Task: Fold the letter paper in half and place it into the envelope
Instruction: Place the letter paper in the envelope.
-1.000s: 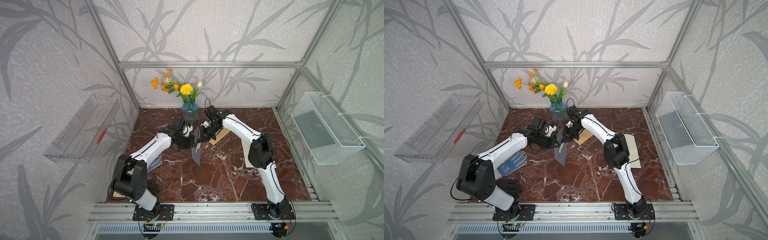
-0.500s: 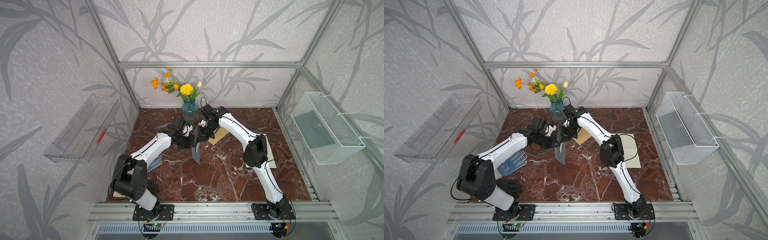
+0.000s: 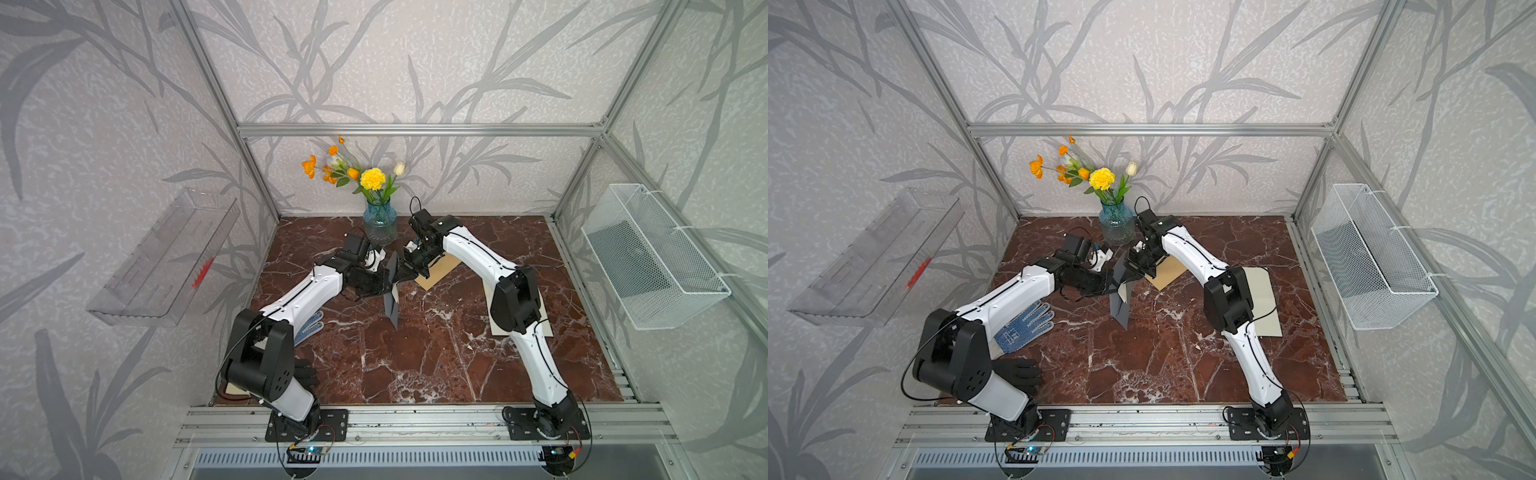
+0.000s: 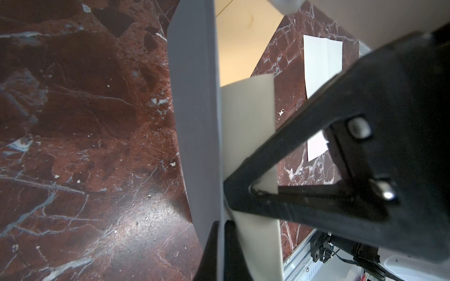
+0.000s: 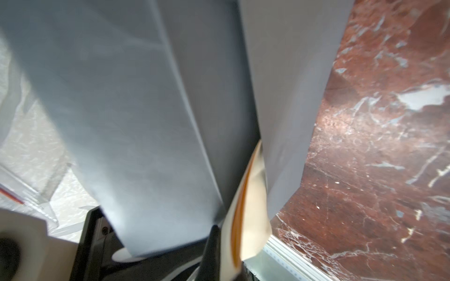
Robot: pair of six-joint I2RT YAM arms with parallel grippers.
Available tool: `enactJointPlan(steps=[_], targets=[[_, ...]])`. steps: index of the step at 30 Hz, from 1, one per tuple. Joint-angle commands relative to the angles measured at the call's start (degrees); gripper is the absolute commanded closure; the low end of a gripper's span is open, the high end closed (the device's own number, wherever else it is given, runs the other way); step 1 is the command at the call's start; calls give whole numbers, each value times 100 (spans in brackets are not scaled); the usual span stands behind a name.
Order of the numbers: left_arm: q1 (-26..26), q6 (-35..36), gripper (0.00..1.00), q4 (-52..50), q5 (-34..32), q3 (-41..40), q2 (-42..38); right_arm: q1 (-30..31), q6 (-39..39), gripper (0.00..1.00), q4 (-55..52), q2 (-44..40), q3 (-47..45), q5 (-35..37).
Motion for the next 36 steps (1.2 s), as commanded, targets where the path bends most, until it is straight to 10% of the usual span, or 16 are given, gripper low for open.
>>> enactJointPlan(steps=[1,36], targets=[[-43,26,100,161,349,40,-259,-92,724,100,1310,-338,-852,-71],[-36,-17,100,238,355,-364,-319,-714,2830,100,4490,-1183,-3302,-1042]])
